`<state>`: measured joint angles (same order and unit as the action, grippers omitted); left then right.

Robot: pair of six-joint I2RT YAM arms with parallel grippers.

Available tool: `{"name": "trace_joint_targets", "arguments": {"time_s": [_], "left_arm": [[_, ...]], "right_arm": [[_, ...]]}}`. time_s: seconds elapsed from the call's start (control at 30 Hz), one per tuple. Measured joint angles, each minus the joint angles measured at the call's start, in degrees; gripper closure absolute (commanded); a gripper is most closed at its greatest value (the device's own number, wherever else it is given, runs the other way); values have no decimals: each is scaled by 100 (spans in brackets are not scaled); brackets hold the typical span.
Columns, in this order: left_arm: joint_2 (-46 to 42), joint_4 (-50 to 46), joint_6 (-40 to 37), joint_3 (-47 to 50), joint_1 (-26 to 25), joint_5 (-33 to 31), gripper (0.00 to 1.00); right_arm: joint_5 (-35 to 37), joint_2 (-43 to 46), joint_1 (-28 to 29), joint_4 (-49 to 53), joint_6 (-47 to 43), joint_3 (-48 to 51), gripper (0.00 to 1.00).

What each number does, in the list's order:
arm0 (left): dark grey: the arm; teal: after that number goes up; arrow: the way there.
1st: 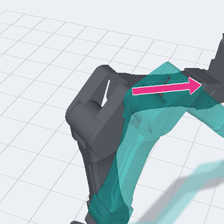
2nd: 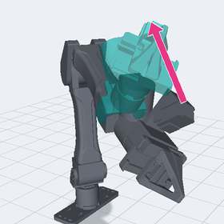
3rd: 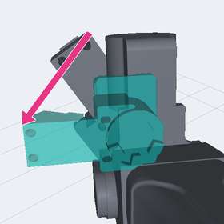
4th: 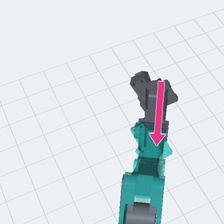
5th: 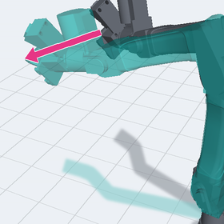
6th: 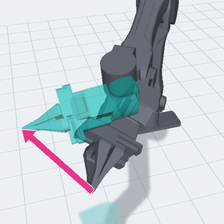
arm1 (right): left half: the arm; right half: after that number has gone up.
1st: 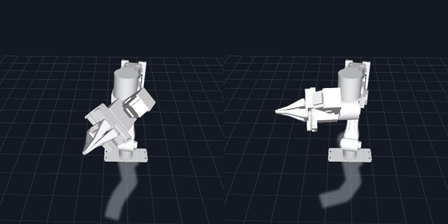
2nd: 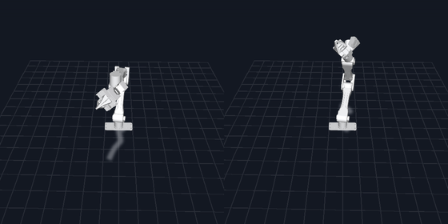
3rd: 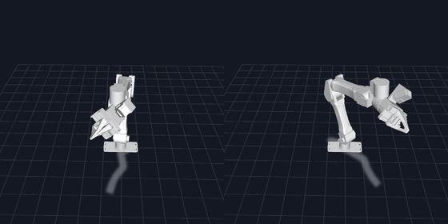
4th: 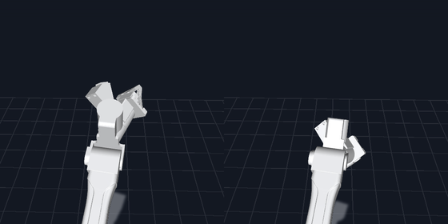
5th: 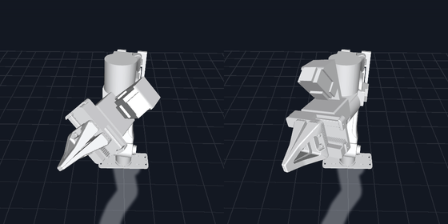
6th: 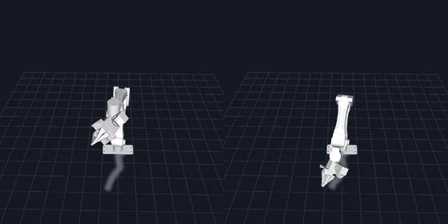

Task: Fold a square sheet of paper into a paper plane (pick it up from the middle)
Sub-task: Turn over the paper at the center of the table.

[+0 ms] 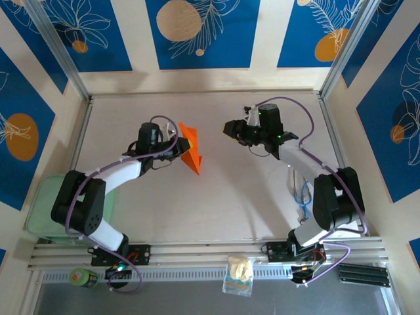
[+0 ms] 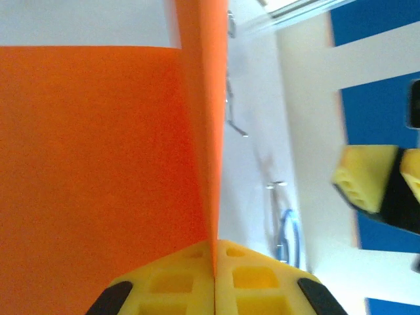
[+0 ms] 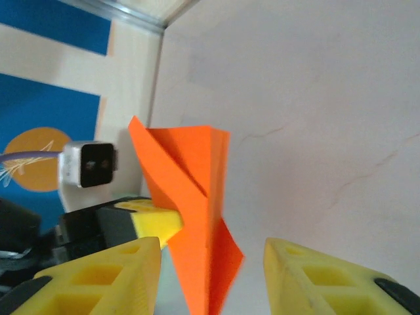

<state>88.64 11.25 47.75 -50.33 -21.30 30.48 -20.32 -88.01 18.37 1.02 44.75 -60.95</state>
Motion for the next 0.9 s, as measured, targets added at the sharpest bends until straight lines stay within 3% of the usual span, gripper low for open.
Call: {"name": "trace_joint_targets", "arguments": {"time_s": [0.17, 0.4, 0.63, 0.9], "left_arm": [[-85, -2190, -1366, -1093, -90, -1377, 93], [466, -4461, -2562, -2559, -723, -4006, 94], [1899, -5427, -3077, -3418, -1355, -5834, 93], [3241, -5869, -3331, -4273, -1869, -6798, 95]], "right_arm": [[699, 254, -24, 503, -446, 50, 51], [1403, 439, -24, 935, -645, 282, 50], [1827, 645, -24, 1106, -688, 424, 50], [2201, 929, -92, 1303, -686, 597, 50]]}}
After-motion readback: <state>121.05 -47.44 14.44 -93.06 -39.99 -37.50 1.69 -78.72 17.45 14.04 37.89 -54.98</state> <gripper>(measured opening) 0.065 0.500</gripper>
